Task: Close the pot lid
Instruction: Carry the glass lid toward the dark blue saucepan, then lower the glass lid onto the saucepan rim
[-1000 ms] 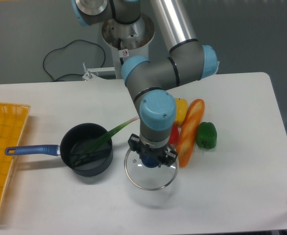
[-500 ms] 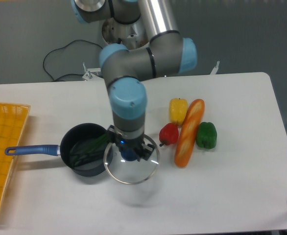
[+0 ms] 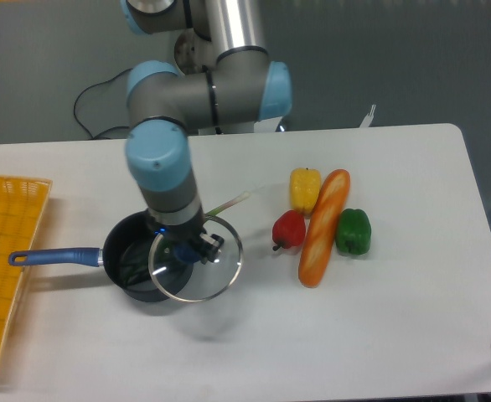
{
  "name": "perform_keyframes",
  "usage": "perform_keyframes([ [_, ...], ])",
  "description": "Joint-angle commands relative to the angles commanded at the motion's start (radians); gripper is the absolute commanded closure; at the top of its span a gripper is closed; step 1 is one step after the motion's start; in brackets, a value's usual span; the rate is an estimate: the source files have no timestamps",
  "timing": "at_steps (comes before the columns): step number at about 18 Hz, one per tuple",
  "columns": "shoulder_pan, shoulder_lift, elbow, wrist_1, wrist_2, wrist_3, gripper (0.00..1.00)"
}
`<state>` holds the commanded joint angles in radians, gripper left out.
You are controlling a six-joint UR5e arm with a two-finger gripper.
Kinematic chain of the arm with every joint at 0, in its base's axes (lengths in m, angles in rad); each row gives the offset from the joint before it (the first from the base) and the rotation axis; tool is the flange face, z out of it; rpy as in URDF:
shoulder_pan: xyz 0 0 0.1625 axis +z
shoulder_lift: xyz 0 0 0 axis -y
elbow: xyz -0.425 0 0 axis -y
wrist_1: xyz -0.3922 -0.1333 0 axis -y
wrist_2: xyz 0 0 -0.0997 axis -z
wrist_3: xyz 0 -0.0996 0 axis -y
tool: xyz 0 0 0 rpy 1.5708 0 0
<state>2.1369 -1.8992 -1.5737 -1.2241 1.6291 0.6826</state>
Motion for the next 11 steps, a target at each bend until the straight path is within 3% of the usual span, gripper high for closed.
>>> perform_keyframes([
  [5, -0.048, 0.015, -0.048, 0.002, 0.002, -0.026, 0.56],
  [11, -0.077, 0.003, -0.052, 0.003, 0.031, -0.057, 0.56],
])
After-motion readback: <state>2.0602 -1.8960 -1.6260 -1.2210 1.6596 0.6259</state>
